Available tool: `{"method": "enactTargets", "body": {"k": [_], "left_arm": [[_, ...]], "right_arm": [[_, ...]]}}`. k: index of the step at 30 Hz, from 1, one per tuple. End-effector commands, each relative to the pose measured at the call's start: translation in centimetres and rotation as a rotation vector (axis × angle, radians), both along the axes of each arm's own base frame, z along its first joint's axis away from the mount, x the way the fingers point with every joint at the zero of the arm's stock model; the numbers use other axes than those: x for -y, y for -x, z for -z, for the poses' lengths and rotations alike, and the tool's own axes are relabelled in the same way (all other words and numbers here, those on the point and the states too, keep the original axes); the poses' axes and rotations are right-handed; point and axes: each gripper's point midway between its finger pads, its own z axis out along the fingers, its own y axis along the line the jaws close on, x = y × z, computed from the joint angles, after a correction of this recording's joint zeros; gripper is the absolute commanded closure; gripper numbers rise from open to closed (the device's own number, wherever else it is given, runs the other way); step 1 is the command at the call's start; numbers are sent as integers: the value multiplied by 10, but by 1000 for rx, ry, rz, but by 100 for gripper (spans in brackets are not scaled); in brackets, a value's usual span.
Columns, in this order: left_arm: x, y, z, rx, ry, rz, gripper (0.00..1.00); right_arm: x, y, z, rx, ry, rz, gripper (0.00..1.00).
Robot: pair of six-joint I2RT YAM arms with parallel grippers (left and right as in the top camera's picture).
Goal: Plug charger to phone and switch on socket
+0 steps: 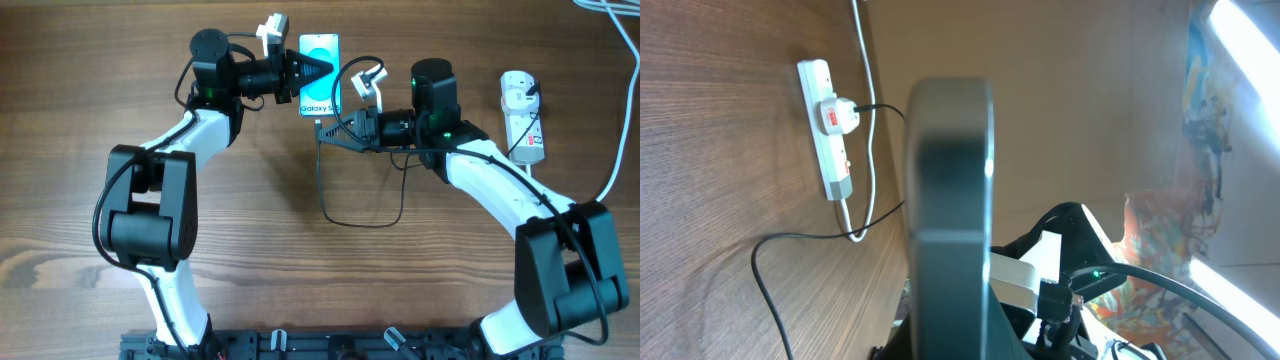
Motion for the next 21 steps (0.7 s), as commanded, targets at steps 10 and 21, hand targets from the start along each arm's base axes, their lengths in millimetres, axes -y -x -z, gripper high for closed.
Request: {"method": "enactTargets", "body": {"k": [10,21], "left_arm": [[0,-2,-7,50,2,7,96],[0,-2,-7,49,2,7,96]], "right_arm": [[4,-6,3,-7,1,22,96],[5,-11,5,-26,13,50,96]]}}
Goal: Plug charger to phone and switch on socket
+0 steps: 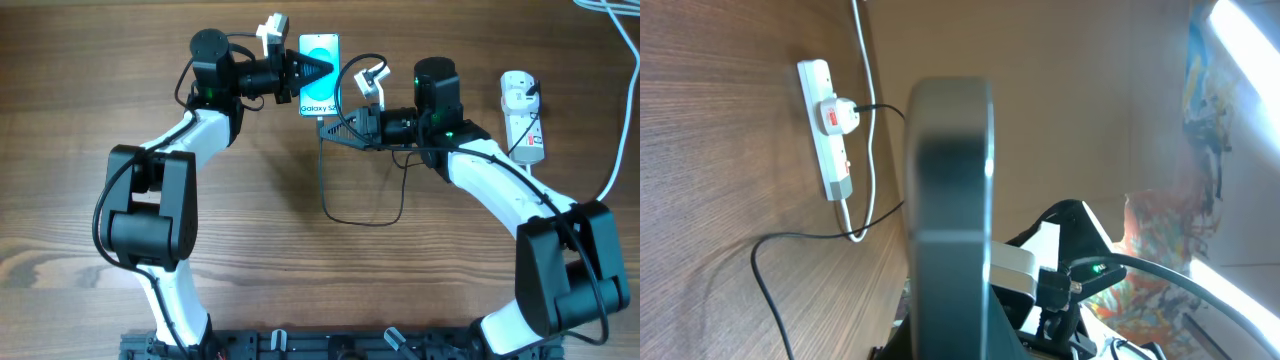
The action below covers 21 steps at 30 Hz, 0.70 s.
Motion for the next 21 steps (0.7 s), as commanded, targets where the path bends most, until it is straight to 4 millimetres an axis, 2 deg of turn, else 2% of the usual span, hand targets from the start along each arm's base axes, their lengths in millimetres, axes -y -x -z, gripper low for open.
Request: {"method": "enactTargets", "body": {"k": [1,21], "left_arm": [[0,-2,-7,49,2,8,96],[0,-2,-7,49,2,8,96]], "right_arm": [[1,-6,6,-19,15,30,96],[2,-12,6,-24,23,62,96]]}}
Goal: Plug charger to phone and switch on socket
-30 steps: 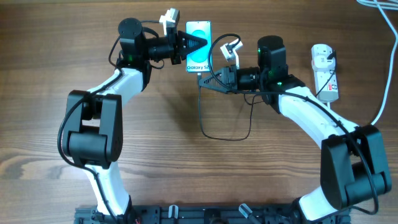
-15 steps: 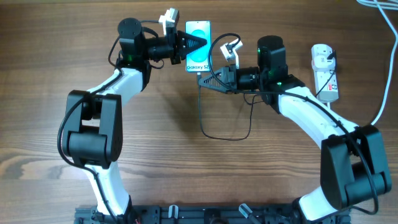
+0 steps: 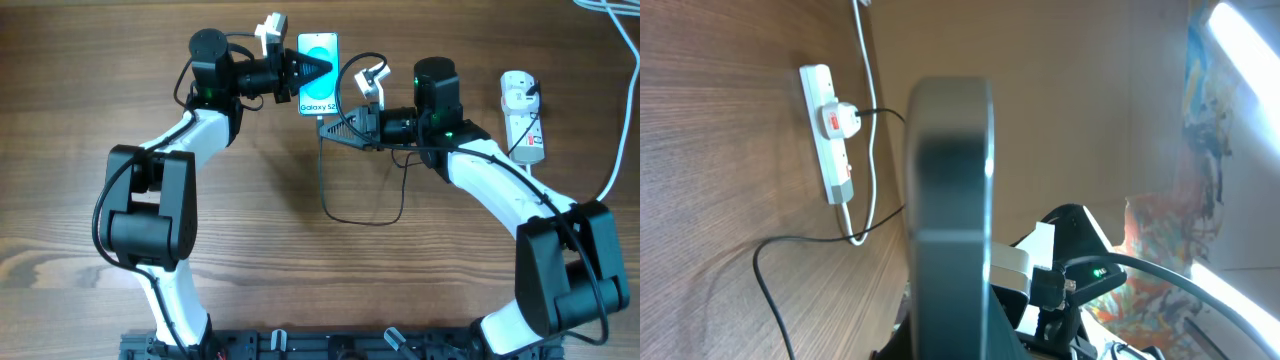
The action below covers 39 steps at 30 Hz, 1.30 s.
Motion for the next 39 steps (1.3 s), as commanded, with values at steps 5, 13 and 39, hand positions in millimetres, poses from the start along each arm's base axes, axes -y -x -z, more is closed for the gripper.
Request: {"method": "enactTargets", "body": {"k": [5,13,39], "left_arm": [[1,0,-7,49,2,16,96],[1,0,-7,49,2,16,96],[1,0,-7,50,2,16,96]], "right_arm": [[1,-9,2,18,8,36,96],[1,-9,2,12,6,35,96],[2,-10,6,-43,18,55,96]]}}
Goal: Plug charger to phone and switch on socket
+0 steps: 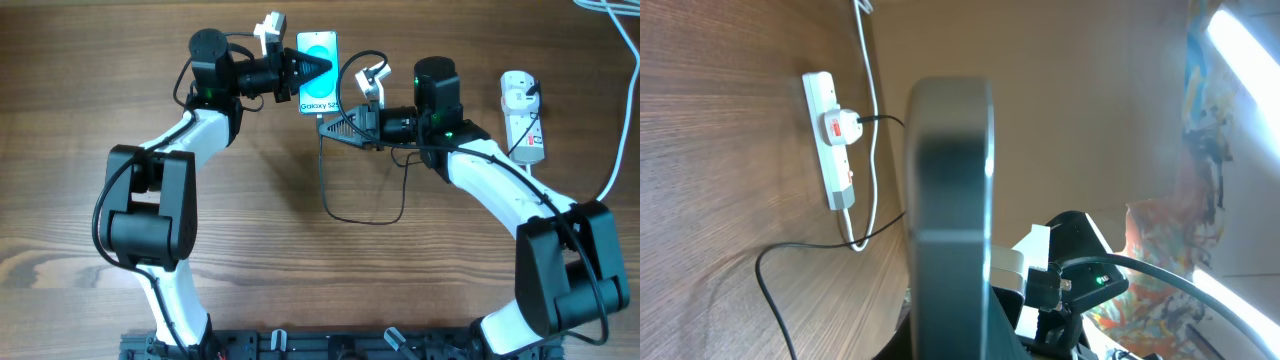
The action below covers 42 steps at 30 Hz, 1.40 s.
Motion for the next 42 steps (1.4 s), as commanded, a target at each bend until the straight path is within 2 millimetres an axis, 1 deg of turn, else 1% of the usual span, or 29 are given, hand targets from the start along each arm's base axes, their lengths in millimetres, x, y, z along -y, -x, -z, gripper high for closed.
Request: {"method": "enactTargets", "body": {"k": [1,16,24,29,42], "left_arm": [[1,2,-7,50,1,31,96],[1,2,-7,50,1,32,96],[1,2,-7,50,1,32,96],[1,2,-7,50,1,32,96],[1,2,-7,50,1,32,96]], "right_arm": [[2,-7,7,-12,18,36,96],[1,-4,5,1,8,13,96],[2,-5,5,-5,8,18,96],[6,-8,5,-8,8,29,96],[6,-4,3,0,-4,6,96]]}}
